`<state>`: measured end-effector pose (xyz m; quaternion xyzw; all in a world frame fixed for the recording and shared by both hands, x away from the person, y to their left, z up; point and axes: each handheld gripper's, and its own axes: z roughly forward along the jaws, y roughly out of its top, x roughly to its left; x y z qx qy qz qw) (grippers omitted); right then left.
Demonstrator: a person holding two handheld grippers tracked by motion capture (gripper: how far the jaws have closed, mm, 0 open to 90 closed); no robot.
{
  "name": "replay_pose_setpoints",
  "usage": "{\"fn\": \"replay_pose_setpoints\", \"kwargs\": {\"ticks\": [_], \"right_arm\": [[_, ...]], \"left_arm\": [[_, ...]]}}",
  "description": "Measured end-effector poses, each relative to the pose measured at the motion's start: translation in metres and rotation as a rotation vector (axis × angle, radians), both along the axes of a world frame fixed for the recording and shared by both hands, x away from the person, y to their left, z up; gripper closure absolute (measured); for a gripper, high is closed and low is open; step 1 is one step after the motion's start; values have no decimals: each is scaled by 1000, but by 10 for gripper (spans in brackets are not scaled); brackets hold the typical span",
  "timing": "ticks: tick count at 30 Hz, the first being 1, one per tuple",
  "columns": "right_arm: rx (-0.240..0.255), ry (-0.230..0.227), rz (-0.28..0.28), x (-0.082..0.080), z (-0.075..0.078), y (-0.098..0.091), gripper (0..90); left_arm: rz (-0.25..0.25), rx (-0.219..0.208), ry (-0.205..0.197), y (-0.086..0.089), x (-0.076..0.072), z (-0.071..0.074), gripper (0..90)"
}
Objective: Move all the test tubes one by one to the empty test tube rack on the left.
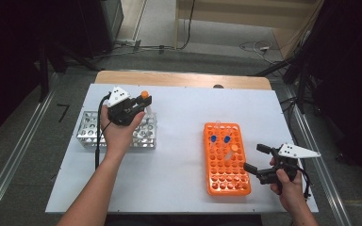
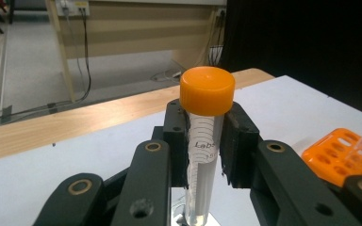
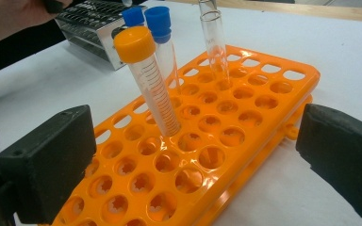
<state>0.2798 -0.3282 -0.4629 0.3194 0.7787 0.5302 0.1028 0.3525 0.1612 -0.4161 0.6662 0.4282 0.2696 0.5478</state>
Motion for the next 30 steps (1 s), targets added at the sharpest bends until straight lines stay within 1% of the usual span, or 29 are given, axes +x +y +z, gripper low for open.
{"fn": "replay_pose_setpoints", "kwargs": {"ticks": [5, 8, 10, 12, 15, 18, 21, 25, 28, 30], "right_arm": [[2, 1, -1, 0, 0, 0, 0], [0, -2, 0, 1, -1, 0, 0], [0, 2, -1, 0, -1, 0, 0], [0, 2, -2, 0, -1, 0, 0], [-1, 3, -3, 0, -1, 0, 0], [-4, 1, -2, 1, -2, 1, 0], [-6, -2, 1, 1, -2, 1, 0], [-6, -3, 0, 0, -2, 1, 0], [-6, -3, -2, 1, -2, 1, 0], [-6, 0, -2, 1, -2, 1, 0]], "left_arm": [[12, 14, 3, -2, 6, -6, 750], [9, 34, 16, -4, 8, -9, 750], [9, 58, 20, -6, 9, -11, 750], [13, 69, 25, -6, 9, -13, 750], [12, 75, 35, -7, 10, -15, 750], [12, 95, 41, -9, 10, -17, 749], [12, 100, 49, -10, 10, -19, 749], [10, 106, 67, -10, 9, -20, 748], [18, 110, 87, -10, 8, -22, 748], [17, 119, 91, -10, 8, -21, 748]]}}
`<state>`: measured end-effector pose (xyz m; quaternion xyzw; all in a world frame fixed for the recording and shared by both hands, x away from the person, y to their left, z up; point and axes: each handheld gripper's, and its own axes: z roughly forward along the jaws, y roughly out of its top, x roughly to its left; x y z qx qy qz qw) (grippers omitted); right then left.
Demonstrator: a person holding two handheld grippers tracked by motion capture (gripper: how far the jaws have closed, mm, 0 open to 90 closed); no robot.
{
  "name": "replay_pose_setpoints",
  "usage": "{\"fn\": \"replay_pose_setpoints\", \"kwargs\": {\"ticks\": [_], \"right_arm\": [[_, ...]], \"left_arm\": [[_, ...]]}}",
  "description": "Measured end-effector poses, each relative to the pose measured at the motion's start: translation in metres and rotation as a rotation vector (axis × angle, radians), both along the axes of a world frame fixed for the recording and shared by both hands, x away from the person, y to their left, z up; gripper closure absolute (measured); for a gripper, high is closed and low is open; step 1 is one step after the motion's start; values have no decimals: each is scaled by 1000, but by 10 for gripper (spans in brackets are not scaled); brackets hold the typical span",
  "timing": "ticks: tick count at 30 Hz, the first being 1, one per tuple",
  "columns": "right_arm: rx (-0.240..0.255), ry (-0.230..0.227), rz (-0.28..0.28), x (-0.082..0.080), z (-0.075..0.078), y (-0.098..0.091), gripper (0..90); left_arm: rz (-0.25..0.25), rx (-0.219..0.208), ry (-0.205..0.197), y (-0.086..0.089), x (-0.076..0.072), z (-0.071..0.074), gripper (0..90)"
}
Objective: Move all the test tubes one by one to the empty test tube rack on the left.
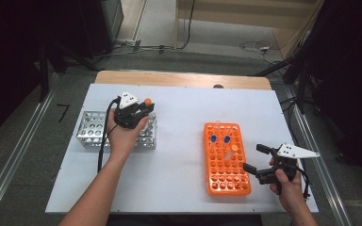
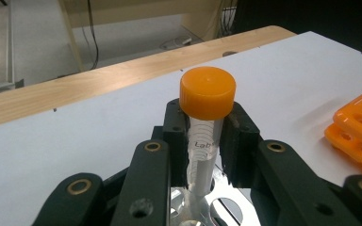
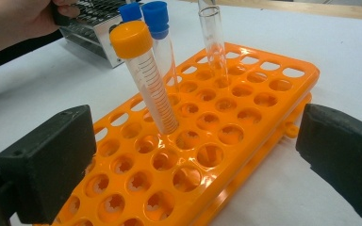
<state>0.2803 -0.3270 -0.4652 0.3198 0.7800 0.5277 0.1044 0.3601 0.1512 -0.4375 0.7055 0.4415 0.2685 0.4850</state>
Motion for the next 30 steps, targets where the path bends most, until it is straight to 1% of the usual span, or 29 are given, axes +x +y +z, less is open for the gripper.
{"fn": "replay_pose_setpoints", "kwargs": {"ticks": [2, 6, 11, 13, 16, 18, 23, 24, 26, 28, 30], "right_arm": [[-1, 0, 1, 0, 0, 0, 0], [-6, 1, 1, 0, -1, 1, 0], [-6, 1, 1, 0, -1, 2, 0], [-6, 1, 0, 1, -1, 2, 0], [-5, 2, 1, 1, -1, 2, 0], [-4, 3, 3, 1, -2, 3, 0], [4, 3, 5, 1, -1, 4, 0], [5, 1, 6, 1, -1, 5, 0], [1, -2, 9, 0, 0, 6, 0], [2, -9, 12, -1, 1, 8, 0], [6, -12, 15, -1, 3, 9, 0]], "left_arm": [[-3, 7, 3, -1, 0, 0, 748], [-9, 29, 29, -2, 0, -2, 746], [-8, 26, 55, -3, 1, -2, 742], [-10, 19, 76, -3, 2, -4, 737], [-19, 23, 114, -2, 4, -6, 721], [-12, 32, 115, -3, 3, -5, 710], [-5, 23, 116, -3, 2, -4, 617], [0, 22, 107, -2, 1, -3, 585], [-2, 16, 94, -2, -2, 0, 500], [-12, -4, 81, -2, -5, 3, 418], [-30, -27, 76, -3, -9, 7, 309]]}}
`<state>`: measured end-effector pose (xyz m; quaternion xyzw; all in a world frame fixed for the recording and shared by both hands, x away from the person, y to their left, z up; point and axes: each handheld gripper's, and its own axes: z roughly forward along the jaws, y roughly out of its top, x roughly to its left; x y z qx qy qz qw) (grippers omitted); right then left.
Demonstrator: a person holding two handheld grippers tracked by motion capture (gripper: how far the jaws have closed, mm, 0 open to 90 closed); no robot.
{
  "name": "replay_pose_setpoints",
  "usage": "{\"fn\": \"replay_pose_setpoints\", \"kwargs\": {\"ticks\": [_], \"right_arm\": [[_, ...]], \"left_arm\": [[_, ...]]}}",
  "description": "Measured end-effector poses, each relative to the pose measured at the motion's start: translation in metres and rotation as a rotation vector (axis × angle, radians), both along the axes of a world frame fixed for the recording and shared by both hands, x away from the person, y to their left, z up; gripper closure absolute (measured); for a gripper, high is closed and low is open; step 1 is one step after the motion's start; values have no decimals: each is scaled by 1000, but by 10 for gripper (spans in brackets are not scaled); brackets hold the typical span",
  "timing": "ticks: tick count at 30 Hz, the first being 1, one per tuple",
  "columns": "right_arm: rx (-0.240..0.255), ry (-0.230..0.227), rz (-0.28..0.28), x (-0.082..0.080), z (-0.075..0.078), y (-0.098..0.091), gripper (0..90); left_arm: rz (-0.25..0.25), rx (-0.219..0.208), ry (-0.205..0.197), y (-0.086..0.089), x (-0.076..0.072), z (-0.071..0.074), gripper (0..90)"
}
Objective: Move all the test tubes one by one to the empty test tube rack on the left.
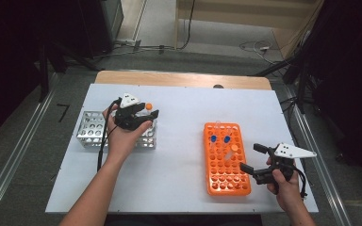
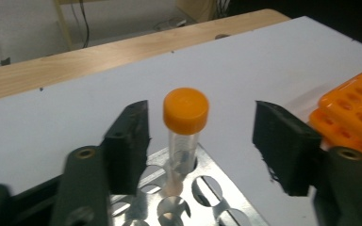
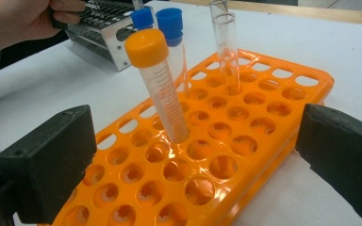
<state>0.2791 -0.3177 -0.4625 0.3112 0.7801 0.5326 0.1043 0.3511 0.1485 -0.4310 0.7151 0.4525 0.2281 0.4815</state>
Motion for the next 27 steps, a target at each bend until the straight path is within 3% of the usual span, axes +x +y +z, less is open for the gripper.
{"fn": "replay_pose_setpoints", "kwargs": {"ticks": [3, 9, 18, 27], "right_arm": [[4, -5, -1, 0, 1, 3, 0], [11, -5, 9, 1, 2, 9, 0], [1, -1, 28, 4, 0, 20, 53], [-26, 29, 29, 8, -7, 32, 253]], "left_arm": [[-31, -32, -11, -1, -8, 4, 175], [-105, -91, -21, -3, -28, 6, 2], [-144, -119, -63, -8, -68, 3, 0], [-151, -155, -92, -9, -104, -10, 0]]}}
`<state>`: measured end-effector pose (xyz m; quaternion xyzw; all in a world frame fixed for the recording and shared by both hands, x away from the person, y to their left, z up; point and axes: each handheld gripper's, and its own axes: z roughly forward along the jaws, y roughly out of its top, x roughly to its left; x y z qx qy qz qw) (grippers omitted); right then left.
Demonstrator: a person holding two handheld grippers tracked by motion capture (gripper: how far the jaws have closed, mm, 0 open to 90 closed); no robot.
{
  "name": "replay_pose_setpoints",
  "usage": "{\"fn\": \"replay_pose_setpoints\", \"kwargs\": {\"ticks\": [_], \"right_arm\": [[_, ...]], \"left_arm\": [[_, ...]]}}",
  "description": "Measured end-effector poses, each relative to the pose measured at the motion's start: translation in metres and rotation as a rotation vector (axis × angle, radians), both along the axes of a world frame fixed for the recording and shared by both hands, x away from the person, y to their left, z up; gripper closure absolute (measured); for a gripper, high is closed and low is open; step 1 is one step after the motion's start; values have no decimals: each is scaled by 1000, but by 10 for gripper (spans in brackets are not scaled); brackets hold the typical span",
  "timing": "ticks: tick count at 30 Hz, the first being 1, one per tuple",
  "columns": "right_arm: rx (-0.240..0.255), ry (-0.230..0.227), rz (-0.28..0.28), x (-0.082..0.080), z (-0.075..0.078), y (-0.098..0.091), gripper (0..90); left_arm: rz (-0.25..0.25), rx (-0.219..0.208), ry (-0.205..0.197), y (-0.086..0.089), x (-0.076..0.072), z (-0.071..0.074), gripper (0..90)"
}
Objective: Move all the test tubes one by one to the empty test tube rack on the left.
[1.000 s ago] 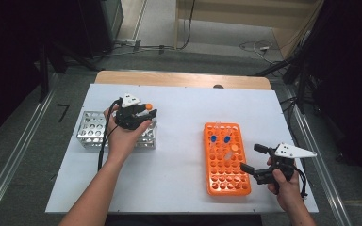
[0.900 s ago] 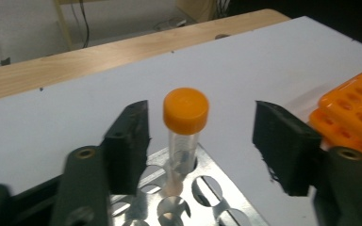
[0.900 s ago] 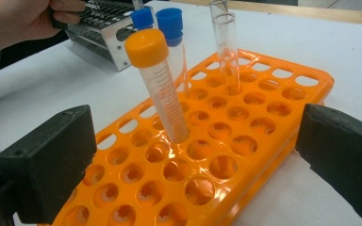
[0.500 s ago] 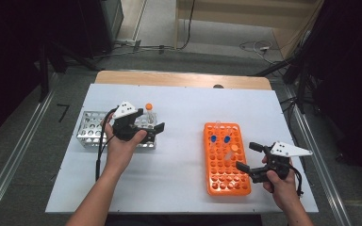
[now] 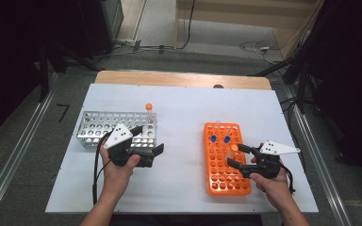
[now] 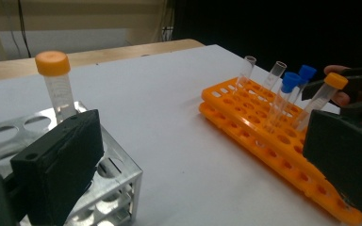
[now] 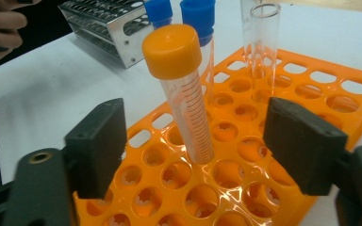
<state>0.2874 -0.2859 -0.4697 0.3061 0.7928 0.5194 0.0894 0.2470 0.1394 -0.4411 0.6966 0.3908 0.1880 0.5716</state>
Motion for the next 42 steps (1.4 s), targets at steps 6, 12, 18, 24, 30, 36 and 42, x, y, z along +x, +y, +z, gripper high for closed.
{"fn": "replay_pose_setpoints", "kwargs": {"ticks": [6, 12, 18, 24, 30, 36, 42], "right_arm": [[-9, -8, 19, 1, -4, 5, 424], [-60, -20, 20, 1, -10, 11, 568], [-112, -46, 1, 1, -15, 16, 667], [-120, -67, -30, 1, -16, 17, 727], [-83, -100, -60, -4, -5, 15, 728], [-33, -122, -88, -10, 9, 9, 729], [4, -116, -62, -17, 19, 15, 729]], "left_arm": [[-31, 7, 4, -5, -15, -10, 0], [-52, 24, -3, -13, -17, -13, 0], [-54, 31, 5, -15, -17, -15, 0], [-42, 26, 8, -12, -17, -14, 0], [-43, 30, 4, -13, -18, -13, 0], [-48, 25, -7, -15, -19, -11, 0], [-65, 30, -8, -21, -20, -10, 0]]}}
